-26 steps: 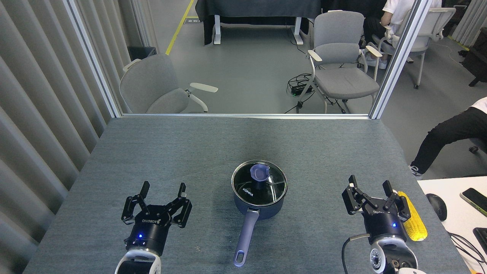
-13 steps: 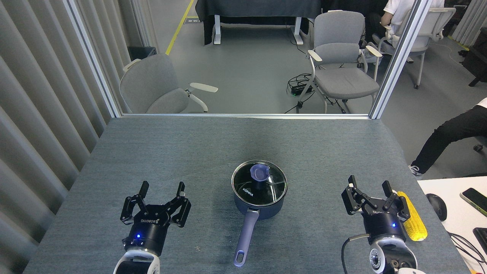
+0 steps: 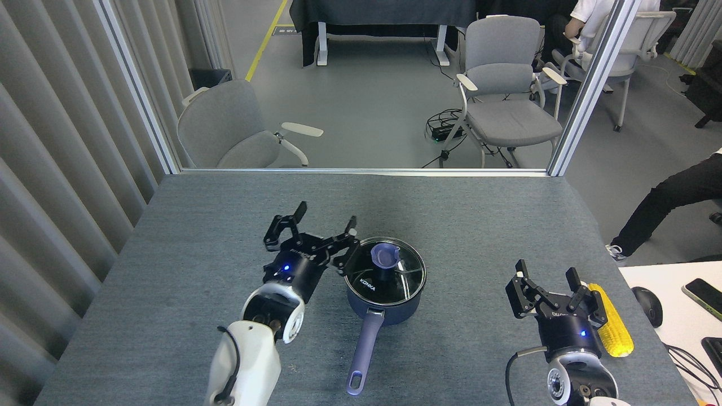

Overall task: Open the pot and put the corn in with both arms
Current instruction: 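Reach the left gripper to the glass lid knob and grasp it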

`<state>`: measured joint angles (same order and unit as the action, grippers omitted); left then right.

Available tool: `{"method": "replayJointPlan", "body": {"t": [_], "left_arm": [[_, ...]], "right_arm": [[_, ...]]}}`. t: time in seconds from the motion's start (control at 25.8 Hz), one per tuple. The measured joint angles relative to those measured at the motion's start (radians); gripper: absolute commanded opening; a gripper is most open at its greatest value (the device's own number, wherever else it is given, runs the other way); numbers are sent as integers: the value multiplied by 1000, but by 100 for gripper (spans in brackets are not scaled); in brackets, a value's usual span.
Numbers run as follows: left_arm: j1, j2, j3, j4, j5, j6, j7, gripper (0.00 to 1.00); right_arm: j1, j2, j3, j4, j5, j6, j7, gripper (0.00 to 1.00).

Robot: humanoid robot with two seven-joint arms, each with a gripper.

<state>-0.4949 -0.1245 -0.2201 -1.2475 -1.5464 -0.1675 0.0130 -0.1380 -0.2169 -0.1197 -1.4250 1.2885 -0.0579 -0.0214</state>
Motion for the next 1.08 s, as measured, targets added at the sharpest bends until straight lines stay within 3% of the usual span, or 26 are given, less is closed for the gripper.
{"method": "replayJointPlan", "body": {"t": [0.19,0.39,1.08], "left_arm": [[-162,-15,-157,241,12,4,-9,99],[-213,-18,-206,374,35,-6,-1,99],[-255,-18,-302,563,132,-46,40,98]], "right_arm": [[0,0,0,0,0,0,0,100],[1,0,0,0,0,0,0,100],[0,0,0,0,0,1,4,100]]}}
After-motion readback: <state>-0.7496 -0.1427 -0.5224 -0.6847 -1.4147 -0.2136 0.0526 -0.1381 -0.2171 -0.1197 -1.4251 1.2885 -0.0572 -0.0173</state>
